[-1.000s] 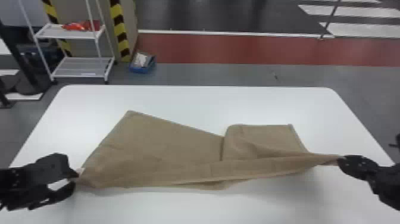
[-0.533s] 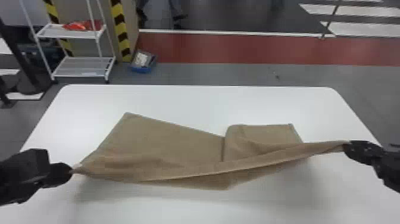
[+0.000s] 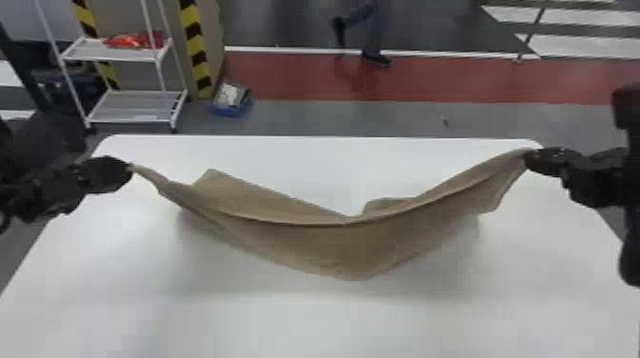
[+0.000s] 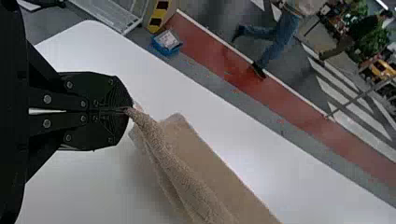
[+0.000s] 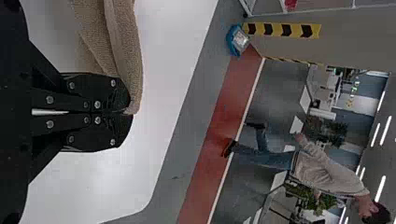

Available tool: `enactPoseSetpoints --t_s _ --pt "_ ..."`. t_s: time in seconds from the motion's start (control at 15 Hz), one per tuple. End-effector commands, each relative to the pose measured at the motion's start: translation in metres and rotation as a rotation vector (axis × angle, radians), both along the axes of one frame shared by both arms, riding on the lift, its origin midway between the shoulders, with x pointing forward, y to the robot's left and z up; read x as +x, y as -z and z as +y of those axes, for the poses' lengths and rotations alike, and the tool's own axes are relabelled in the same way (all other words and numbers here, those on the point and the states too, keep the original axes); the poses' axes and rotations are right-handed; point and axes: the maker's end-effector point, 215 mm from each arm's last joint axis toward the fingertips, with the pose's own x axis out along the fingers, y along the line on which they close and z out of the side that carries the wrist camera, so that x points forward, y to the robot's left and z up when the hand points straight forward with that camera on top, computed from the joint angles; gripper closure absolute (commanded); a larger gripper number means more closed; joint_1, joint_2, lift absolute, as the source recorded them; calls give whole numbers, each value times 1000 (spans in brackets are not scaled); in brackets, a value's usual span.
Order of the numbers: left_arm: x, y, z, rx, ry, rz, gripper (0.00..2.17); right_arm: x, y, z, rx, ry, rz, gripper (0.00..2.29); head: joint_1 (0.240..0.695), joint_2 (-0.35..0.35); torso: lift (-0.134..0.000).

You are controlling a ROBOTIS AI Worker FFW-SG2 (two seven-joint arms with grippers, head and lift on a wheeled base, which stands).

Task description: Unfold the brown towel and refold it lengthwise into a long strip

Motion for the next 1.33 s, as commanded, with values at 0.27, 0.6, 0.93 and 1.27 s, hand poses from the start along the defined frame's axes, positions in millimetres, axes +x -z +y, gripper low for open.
enactPoseSetpoints --t_s 0.27,0.6,0.93,1.27 --pt "163 -68 -19 -250 -224 -45 2142 109 -43 3 28 109 -16 1416 582 -55 -123" --pt "172 -125 -1 -324 -344 -127 2142 123 -79 -5 72 158 -64 1416 430 -45 -123" --pt "69 -98 47 -378 -371 -184 2142 45 -61 -30 119 145 -114 1416 431 -41 -123" --pt "-54 -32 83 -316 -331 -181 2142 -71 19 -46 68 85 -74 1416 613 -16 -123"
